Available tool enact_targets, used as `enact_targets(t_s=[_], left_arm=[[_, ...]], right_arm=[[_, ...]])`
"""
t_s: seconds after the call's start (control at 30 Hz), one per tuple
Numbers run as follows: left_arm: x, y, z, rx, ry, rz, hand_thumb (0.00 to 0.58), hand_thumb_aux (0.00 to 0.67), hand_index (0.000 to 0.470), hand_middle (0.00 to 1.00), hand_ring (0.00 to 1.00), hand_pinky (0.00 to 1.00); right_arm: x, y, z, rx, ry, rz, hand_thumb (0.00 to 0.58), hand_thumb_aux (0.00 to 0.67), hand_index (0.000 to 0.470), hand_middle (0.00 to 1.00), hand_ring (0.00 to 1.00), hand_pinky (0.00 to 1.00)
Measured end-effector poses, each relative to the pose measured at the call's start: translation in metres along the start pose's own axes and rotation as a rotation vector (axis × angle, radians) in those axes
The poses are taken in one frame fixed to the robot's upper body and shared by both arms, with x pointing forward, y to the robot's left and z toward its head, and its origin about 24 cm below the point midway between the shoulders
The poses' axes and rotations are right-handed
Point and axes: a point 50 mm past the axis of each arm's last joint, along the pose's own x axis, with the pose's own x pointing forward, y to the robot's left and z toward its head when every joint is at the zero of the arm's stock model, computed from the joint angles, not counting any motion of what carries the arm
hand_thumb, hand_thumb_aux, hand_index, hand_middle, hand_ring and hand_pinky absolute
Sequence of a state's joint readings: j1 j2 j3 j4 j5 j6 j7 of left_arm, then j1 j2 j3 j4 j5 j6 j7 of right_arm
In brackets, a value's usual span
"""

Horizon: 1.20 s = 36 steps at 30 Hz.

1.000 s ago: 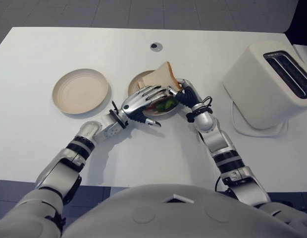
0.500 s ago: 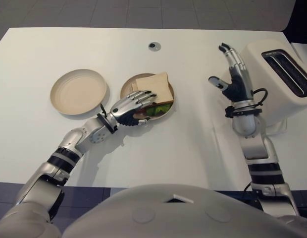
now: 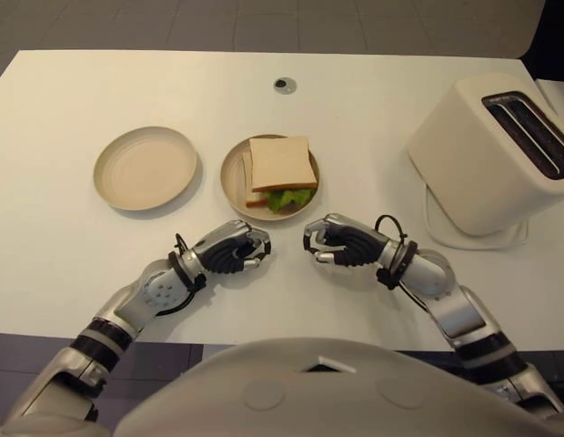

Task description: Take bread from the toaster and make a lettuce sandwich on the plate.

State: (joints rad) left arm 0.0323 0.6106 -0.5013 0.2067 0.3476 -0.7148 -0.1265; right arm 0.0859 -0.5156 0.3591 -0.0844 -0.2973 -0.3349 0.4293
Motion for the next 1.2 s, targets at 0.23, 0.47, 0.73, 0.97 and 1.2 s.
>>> enact_targets(t_s=[0.23,0.47,0.73,0.97,1.2], left_arm=[[0.057,0.026,-0.02,0.219,0.079,0.063,0.58,0.67,0.47,1.0,1.0,1.0],[0.079,0.029,-0.023,0.221,0.056,0.17,0.509,0.436,0.306,1.0,1.0,1.0],[0.031,0.071,0.046,-0.263,-0.453,0.602,0.0,0.0,0.0,0.0,0.0,0.0],[0.042,0.091,-0.008,-0.367,-0.167,1.09,0.0,0.0,0.0,0.0,0.0,0.0],[0.045,0.076,-0.015,-0.345,-0.155,1.074,0.0,0.0,0.0,0.0,0.0,0.0]], right_arm=[[0.055,-0.017,-0.021,-0.097,0.084,-0.204,0.58,0.67,0.47,1.0,1.0,1.0],[0.042,-0.035,-0.043,-0.093,0.147,-0.375,0.536,0.486,0.341,1.0,1.0,1.0],[-0.03,-0.092,0.02,0.199,-0.25,-0.845,0.0,0.0,0.0,0.0,0.0,0.0],[-0.004,-0.074,-0.023,0.248,-0.006,-1.039,0.0,0.0,0.0,0.0,0.0,0.0],[-0.004,-0.065,-0.03,0.239,-0.044,-1.063,0.0,0.0,0.0,0.0,0.0,0.0]])
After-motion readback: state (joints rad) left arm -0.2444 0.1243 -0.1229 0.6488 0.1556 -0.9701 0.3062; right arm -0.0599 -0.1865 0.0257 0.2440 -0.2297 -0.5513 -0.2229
